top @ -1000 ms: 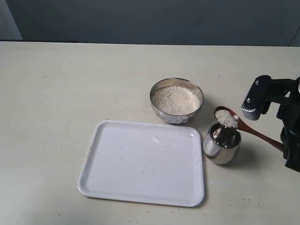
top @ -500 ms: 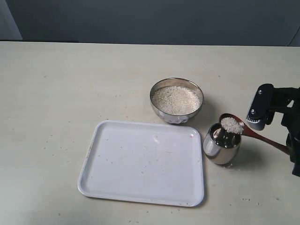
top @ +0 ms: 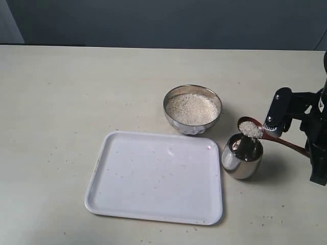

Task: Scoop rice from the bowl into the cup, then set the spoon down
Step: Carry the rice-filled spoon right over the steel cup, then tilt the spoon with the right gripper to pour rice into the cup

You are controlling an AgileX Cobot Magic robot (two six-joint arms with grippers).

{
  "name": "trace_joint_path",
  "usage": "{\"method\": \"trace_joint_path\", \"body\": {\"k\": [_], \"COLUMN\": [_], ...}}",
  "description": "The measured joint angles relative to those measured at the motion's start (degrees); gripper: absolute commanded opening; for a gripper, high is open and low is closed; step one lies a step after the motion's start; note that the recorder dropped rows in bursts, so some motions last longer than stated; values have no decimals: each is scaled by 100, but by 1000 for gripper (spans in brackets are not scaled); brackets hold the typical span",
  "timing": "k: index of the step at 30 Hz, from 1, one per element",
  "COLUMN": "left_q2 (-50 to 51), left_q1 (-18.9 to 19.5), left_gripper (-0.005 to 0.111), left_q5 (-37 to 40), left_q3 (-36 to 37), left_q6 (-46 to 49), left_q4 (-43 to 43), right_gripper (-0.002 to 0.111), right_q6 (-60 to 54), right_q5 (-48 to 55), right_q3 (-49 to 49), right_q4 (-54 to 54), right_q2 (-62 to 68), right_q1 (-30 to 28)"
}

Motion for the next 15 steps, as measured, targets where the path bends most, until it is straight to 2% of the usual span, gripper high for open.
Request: {"method": "trace_joint_path", "body": {"k": [15], "left_q2": [0], "left_q1": [0], "left_gripper": [1], "left_q5": [0], "left_q3": [0], "left_q6": [0], "left_q4": [0], "right_gripper": [0], "right_q6": [81], "right_q5": [218], "right_q3": [0], "right_q4": [-371], "right_q2": [0], "right_q1": [308]}}
